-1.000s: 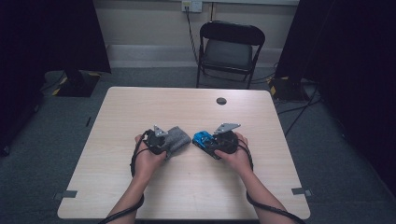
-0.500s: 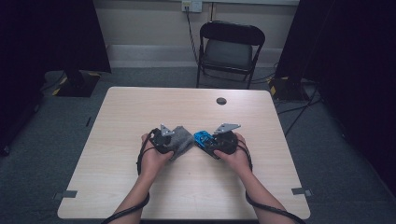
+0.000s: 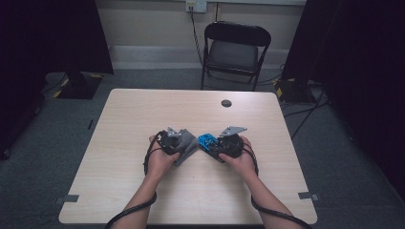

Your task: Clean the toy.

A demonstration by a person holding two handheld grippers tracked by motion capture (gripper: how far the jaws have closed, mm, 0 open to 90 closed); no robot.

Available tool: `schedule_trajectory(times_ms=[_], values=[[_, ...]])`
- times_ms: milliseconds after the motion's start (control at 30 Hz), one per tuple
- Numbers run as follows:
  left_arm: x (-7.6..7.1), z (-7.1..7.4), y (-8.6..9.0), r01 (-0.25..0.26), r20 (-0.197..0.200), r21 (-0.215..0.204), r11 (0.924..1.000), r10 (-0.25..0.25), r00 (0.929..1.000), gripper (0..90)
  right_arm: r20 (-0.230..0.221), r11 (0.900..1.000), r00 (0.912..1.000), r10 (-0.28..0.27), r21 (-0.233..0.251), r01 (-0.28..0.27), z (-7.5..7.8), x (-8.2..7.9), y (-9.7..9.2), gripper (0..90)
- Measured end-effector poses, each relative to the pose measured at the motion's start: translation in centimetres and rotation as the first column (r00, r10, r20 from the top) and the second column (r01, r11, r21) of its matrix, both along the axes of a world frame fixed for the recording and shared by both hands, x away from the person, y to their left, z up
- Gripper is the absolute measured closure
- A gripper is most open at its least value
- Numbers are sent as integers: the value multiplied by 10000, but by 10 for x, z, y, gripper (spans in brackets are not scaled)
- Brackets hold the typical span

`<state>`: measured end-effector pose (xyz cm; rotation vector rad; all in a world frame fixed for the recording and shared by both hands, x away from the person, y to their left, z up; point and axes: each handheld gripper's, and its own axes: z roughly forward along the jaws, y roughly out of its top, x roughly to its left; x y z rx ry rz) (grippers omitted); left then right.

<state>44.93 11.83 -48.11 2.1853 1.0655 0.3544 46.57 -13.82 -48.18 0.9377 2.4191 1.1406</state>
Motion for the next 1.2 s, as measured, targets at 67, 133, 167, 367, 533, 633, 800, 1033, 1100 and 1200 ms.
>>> schedule_trajectory(times_ms=[67,133,167,367,533,633,800,1033,1100,1200], values=[[-5,2,-6,148,-237,-51,9999,-149,9996,745,-4,10000,10000,-10,-3,10,0,0,0,408],[-10,3,-11,351,-362,-70,9994,-354,9987,751,-20,10000,10000,-9,-33,9,0,0,0,408],[-13,3,-13,453,-409,-134,9989,-458,9981,752,-16,10000,10000,-9,-45,9,0,0,0,408],[-26,4,-24,735,-603,-443,9963,-761,9953,755,-26,10000,10000,-30,-32,30,0,-1,0,408],[-35,4,-37,1086,-591,-468,9930,-1113,9920,755,-30,10000,10000,-54,-12,54,0,0,0,408],[-39,4,-44,1218,-532,-547,9910,-1247,9908,754,-81,9999,9999,-90,-55,90,1,0,1,408],[-44,4,-54,1451,-529,-640,9873,-1486,9875,754,-79,9999,9999,-120,-18,120,1,0,1,408],[-52,3,-65,1749,-512,-680,9822,-1785,9826,753,-104,9999,9999,-93,-45,93,1,0,1,408],[-54,3,-68,1844,-499,-697,9804,-1881,9809,754,-103,9999,9999,-89,-48,88,1,1,1,408],[-56,4,-73,2013,-487,-686,9771,-2048,9776,753,-83,10000,9999,-92,-27,92,1,0,1,408]])
